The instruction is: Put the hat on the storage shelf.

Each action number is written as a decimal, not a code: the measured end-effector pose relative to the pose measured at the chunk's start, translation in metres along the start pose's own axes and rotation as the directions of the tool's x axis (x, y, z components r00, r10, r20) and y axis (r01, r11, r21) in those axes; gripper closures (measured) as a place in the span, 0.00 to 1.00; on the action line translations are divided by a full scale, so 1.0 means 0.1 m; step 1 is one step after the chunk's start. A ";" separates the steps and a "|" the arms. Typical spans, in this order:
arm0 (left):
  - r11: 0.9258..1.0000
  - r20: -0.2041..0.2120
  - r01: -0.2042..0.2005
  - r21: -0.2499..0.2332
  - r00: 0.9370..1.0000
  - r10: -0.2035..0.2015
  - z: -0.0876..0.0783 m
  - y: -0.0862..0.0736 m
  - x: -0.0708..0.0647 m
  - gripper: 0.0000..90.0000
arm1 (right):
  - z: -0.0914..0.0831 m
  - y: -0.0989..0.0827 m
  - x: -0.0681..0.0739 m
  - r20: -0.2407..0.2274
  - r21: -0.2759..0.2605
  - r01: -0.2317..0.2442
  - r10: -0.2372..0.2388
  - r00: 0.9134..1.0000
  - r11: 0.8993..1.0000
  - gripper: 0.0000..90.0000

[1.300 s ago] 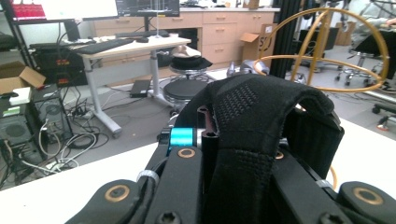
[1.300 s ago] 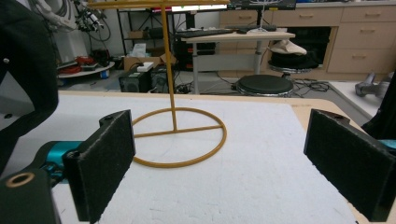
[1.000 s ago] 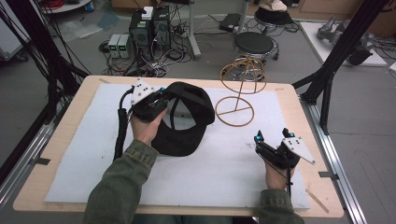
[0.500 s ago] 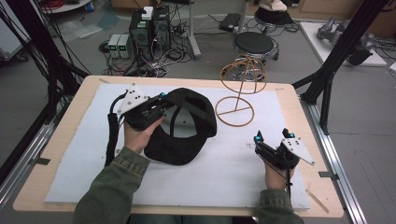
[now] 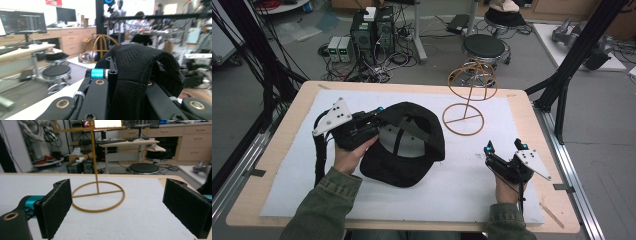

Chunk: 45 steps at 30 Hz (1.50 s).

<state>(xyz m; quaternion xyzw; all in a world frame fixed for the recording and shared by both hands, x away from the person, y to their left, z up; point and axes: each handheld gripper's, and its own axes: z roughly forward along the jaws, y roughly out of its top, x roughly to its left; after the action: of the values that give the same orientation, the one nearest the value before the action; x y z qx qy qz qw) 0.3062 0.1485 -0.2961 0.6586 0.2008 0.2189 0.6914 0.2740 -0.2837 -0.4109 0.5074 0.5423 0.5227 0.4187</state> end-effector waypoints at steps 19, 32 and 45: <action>0.994 0.193 0.057 -0.091 0.980 -0.039 -0.33 0.00 0.18 0.96 | -0.02 0.25 0.65 -0.374 -0.102 0.066 -0.100 0.922 0.993 0.09; 0.995 0.237 0.073 -0.073 0.970 -0.054 -0.29 -0.02 0.22 0.96 | -0.01 0.37 0.75 -0.508 -0.101 0.042 -0.088 0.857 0.994 0.09; 0.998 0.249 0.052 -0.037 0.968 -0.041 -0.20 -0.02 0.18 0.96 | 0.02 0.54 0.96 -0.616 -0.139 0.056 -0.130 0.777 0.989 0.09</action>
<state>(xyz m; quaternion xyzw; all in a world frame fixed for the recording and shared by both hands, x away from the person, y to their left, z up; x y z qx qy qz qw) 0.3098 0.1756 -0.2990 0.6608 0.1231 0.1229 0.7302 0.2695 -0.1921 -0.3507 0.2543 0.6440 0.6693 0.2693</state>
